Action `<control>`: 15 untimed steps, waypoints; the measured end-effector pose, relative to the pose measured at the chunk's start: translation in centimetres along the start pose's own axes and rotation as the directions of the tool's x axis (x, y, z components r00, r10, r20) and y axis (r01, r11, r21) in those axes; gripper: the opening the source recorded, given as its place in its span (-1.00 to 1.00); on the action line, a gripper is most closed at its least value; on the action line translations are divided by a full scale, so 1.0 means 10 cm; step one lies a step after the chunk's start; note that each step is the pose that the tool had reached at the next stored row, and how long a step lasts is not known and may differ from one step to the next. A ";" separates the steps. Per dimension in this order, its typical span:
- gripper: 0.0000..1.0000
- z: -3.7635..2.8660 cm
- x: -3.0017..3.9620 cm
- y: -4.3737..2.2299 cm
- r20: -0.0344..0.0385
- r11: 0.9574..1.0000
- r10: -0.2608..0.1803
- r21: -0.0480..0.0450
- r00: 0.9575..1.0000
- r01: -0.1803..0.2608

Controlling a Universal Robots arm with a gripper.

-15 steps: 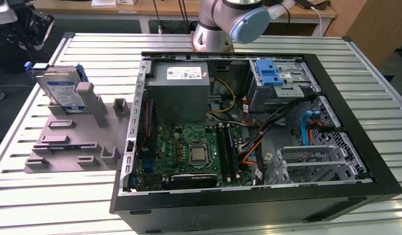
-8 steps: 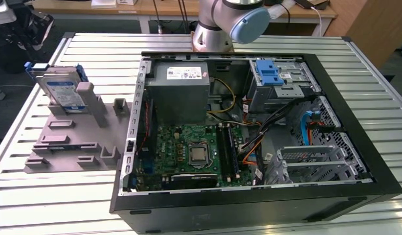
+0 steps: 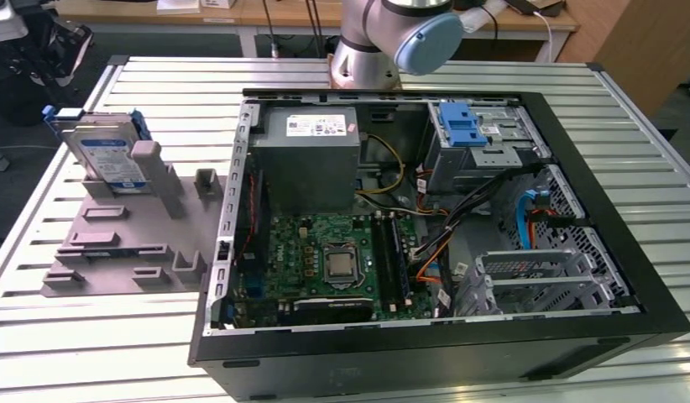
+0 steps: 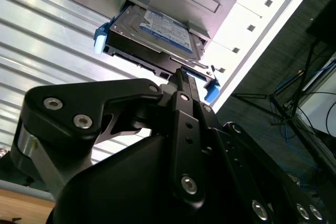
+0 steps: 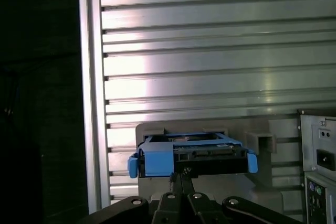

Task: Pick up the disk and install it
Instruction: 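Pick up the disk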

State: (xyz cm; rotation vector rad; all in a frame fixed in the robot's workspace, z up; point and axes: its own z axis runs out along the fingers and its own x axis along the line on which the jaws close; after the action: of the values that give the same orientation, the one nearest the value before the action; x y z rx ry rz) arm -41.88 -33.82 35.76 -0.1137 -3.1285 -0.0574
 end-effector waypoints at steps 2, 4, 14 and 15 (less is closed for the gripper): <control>-0.79 0.000 0.000 0.000 0.000 1.000 -0.006 0.000 1.000 0.006; -0.79 0.001 0.000 0.000 0.000 1.000 -0.017 0.000 1.000 0.017; -0.79 0.000 0.000 0.000 -0.005 0.990 -0.141 0.001 0.990 0.141; -0.79 0.001 0.000 0.000 -0.006 0.987 -0.160 0.001 0.987 0.160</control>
State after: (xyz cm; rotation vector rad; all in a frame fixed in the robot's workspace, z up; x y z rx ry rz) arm -41.88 -33.82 35.75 0.1381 -3.1247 -0.0559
